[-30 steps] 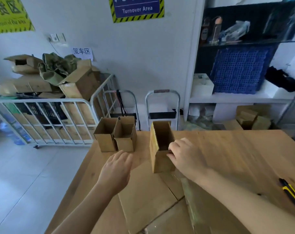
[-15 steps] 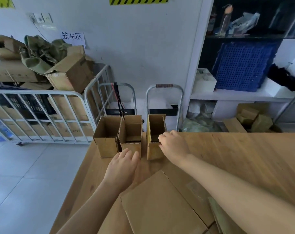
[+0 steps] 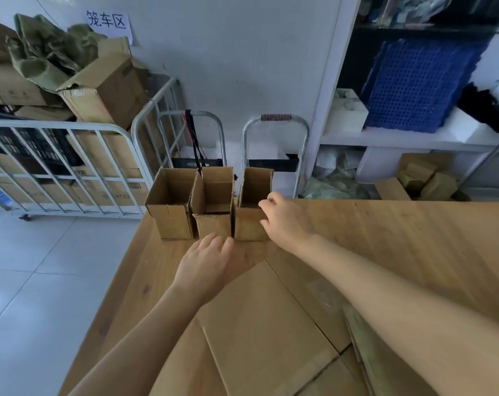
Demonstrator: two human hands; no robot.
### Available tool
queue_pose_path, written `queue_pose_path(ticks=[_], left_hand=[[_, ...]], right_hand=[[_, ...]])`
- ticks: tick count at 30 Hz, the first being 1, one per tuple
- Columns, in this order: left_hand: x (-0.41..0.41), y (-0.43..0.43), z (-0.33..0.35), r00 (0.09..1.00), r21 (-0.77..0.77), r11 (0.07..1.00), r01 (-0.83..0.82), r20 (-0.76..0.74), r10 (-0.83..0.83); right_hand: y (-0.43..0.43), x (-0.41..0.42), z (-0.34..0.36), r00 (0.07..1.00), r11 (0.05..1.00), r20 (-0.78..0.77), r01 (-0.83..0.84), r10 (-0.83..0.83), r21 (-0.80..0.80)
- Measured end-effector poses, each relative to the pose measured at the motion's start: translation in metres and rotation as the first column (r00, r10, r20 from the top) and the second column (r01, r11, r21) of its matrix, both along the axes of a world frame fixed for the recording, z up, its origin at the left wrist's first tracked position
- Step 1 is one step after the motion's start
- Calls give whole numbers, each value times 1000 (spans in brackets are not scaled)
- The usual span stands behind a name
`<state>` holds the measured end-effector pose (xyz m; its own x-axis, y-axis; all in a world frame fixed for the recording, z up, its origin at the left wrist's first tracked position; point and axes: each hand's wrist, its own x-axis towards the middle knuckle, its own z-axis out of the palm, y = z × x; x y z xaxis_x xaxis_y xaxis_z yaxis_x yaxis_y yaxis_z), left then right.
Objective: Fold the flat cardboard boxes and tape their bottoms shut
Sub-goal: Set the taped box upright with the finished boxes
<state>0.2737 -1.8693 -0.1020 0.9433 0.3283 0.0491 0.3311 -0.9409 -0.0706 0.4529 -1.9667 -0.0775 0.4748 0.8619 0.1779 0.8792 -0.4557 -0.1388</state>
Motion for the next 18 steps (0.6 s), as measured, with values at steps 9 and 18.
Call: queue_pose_path(ticks=[9, 18], left_hand=[[-1, -87, 25, 1000, -114, 993, 11, 22, -9], [1, -220, 29, 997, -404, 914, -46, -75, 17]], right_hand=[[-136, 3, 26, 946, 977, -280, 194, -164, 85], [-323, 6, 7, 749, 819, -356, 565, -559, -99]])
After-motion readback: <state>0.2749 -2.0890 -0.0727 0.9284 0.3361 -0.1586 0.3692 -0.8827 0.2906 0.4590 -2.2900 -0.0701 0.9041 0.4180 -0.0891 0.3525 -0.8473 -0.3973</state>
